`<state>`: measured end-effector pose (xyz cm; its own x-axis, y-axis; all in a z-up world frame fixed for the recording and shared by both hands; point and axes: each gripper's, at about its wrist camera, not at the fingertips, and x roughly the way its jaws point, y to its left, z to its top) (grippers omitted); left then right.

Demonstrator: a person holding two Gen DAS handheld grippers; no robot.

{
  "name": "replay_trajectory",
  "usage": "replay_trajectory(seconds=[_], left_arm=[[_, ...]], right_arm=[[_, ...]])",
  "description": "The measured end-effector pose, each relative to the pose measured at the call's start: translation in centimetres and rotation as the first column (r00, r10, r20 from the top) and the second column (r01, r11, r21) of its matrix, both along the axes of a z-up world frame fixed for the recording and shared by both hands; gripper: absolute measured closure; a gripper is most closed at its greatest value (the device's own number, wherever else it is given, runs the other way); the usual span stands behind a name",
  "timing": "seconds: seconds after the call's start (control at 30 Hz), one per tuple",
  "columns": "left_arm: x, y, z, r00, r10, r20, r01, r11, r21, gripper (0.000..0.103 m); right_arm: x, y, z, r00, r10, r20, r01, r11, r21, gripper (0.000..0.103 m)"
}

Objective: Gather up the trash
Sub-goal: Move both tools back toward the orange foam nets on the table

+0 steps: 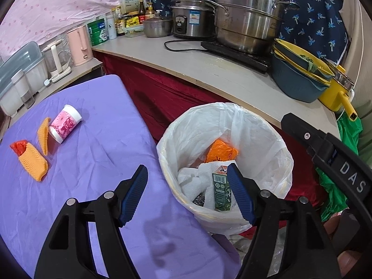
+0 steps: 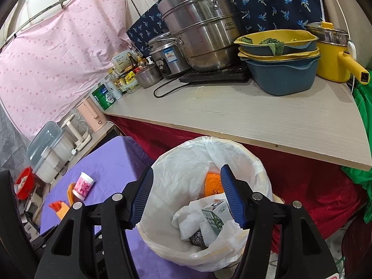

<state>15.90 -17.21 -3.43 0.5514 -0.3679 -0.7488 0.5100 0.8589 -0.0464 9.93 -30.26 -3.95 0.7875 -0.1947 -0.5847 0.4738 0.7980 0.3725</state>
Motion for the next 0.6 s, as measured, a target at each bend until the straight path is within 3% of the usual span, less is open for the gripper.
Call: replay_trajectory(seconds=[0.3,0.6], left_arm=[[1.0,4.0,0.5,0.997,0.071,-0.005,-0.071,0.997,-0.024,0.036],[3.3,11.4,-0.1,0.975,0.221,-0.032,-0.222,0.974,-0.041,0.035]], right_arm=[[1.3,2.9,0.3,0.998,0.056,-0.011,-0.056,0.998,-0.023,0.042],[4.0,7.9,0.1,0.986,0.163,-0.036,-0.164,0.986,-0.043,0.042]])
